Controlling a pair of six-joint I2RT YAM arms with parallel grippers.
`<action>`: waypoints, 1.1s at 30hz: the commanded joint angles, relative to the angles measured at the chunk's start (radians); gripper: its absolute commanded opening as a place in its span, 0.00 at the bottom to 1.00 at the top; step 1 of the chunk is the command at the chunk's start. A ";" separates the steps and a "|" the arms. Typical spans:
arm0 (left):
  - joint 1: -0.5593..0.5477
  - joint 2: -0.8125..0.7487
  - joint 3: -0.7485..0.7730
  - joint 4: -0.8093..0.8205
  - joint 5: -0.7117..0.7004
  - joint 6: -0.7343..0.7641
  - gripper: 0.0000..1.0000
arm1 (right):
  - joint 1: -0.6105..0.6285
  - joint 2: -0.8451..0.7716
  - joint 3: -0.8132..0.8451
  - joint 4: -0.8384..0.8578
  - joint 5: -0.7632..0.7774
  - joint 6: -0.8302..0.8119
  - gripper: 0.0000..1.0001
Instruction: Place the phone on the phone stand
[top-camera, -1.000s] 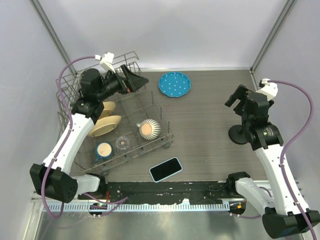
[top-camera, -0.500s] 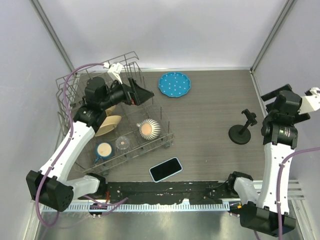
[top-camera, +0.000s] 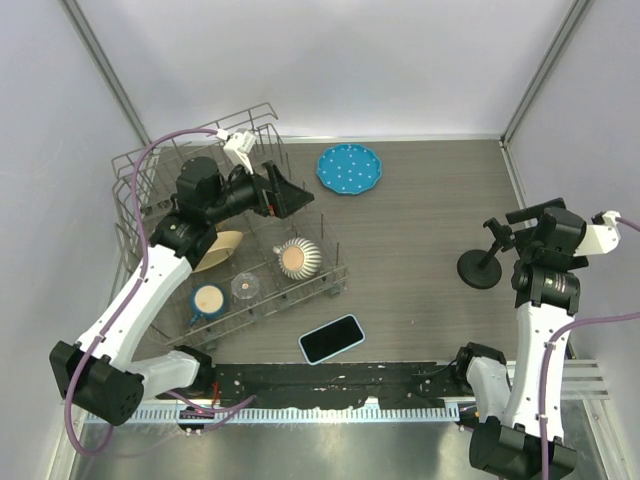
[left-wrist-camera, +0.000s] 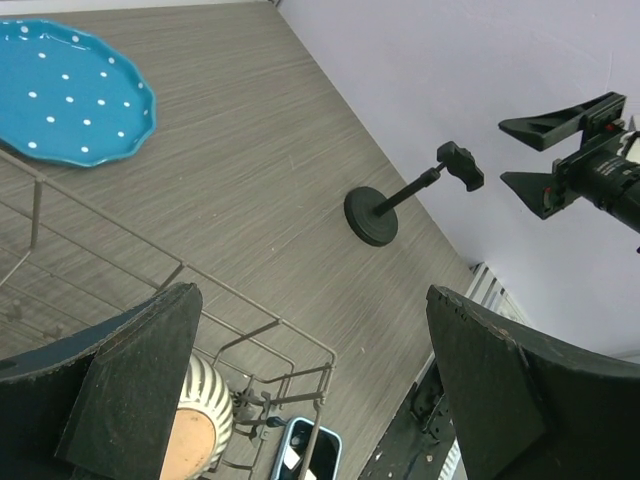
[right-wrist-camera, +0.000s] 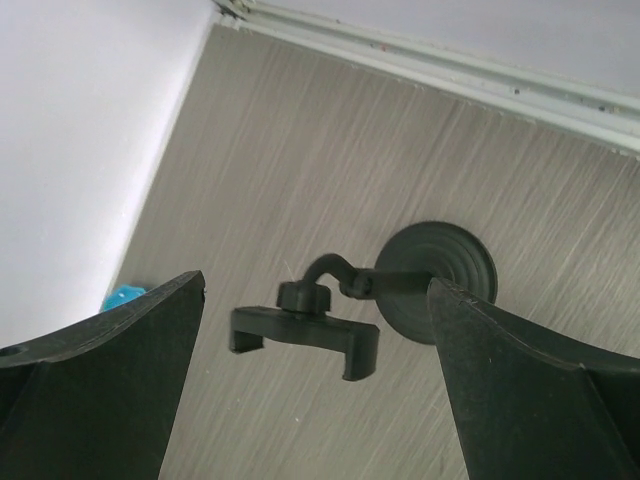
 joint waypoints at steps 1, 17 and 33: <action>-0.014 -0.030 0.041 -0.002 -0.013 0.028 1.00 | -0.005 -0.016 -0.046 0.022 -0.061 0.028 0.98; -0.040 -0.018 0.042 -0.025 -0.042 0.052 1.00 | -0.007 -0.016 -0.144 0.104 -0.193 0.174 0.89; -0.049 0.003 0.045 -0.039 -0.059 0.065 1.00 | -0.005 -0.009 -0.258 0.208 -0.223 0.256 0.60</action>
